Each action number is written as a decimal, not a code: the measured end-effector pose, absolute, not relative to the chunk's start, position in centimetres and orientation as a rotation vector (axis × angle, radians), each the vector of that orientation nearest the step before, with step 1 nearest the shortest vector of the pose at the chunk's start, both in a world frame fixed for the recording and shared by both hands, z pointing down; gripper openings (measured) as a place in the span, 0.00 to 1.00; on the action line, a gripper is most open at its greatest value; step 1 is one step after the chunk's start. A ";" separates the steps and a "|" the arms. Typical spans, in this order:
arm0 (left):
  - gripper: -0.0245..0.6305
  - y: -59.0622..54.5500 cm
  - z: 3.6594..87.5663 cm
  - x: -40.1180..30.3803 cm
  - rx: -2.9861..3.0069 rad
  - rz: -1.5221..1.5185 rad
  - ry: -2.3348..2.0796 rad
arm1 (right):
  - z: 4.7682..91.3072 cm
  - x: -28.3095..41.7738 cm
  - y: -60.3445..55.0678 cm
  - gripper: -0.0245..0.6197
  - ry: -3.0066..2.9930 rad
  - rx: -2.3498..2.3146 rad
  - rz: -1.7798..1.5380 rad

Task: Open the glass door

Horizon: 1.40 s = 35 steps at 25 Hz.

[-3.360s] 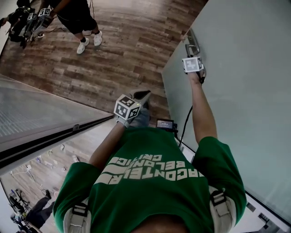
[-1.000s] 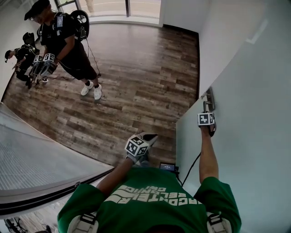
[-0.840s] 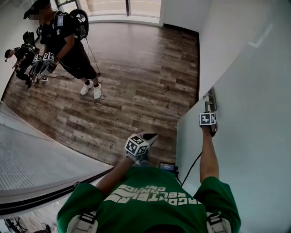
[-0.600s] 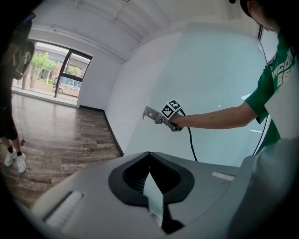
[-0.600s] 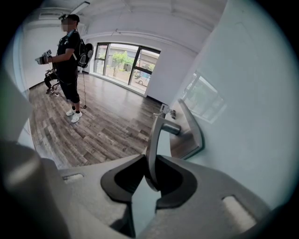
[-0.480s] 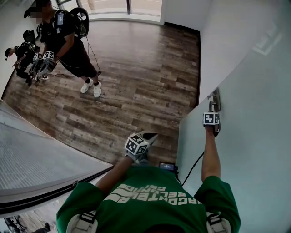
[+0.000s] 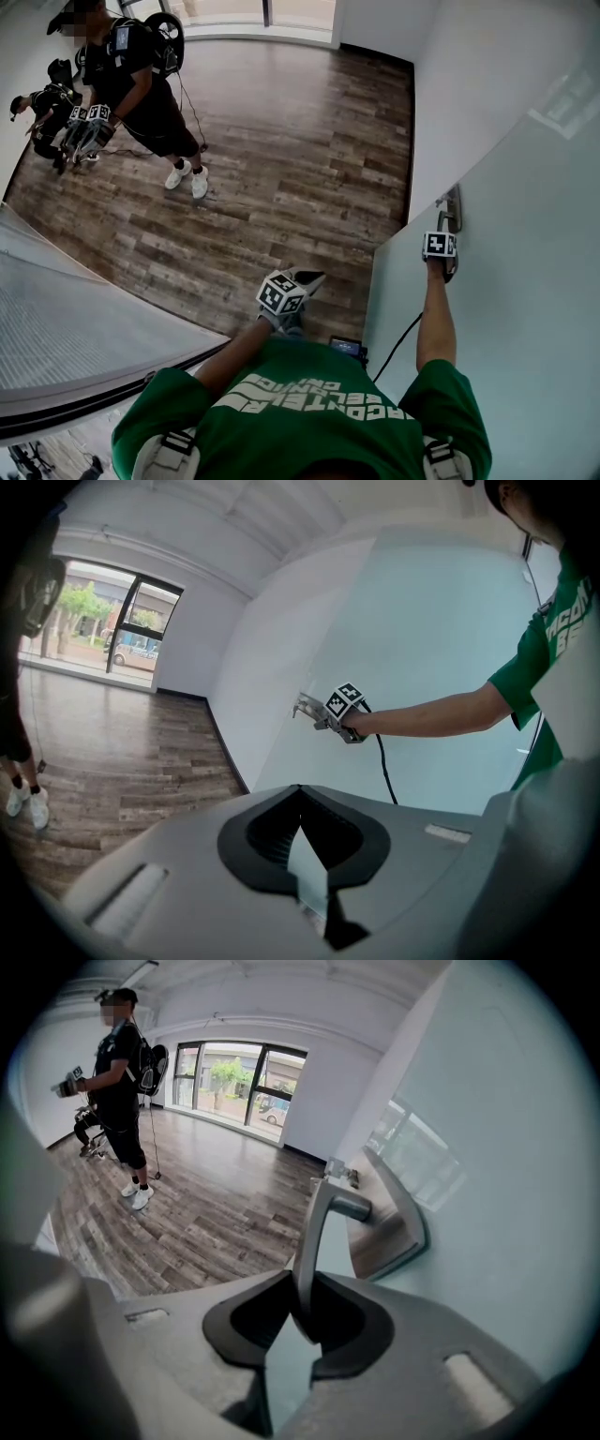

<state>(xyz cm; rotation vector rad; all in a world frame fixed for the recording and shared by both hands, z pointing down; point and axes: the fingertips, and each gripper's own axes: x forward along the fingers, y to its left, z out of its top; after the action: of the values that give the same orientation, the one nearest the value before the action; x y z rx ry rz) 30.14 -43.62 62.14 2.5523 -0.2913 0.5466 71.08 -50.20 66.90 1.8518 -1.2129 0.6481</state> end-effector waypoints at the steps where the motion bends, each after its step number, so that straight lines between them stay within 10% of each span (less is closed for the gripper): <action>1: 0.06 -43.8 62.1 30.5 2.553 0.549 -0.287 | 66.9 71.3 -50.2 0.11 -1.212 1.852 0.652; 35: 0.06 -47.0 61.9 30.5 2.565 0.502 -0.273 | 64.9 75.9 -49.1 0.16 -1.135 1.870 0.577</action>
<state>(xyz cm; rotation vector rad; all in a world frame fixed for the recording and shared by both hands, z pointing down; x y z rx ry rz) 30.48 -47.01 61.87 2.5649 -0.2733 0.5022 75.86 -49.12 64.86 1.8703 -1.1354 0.5768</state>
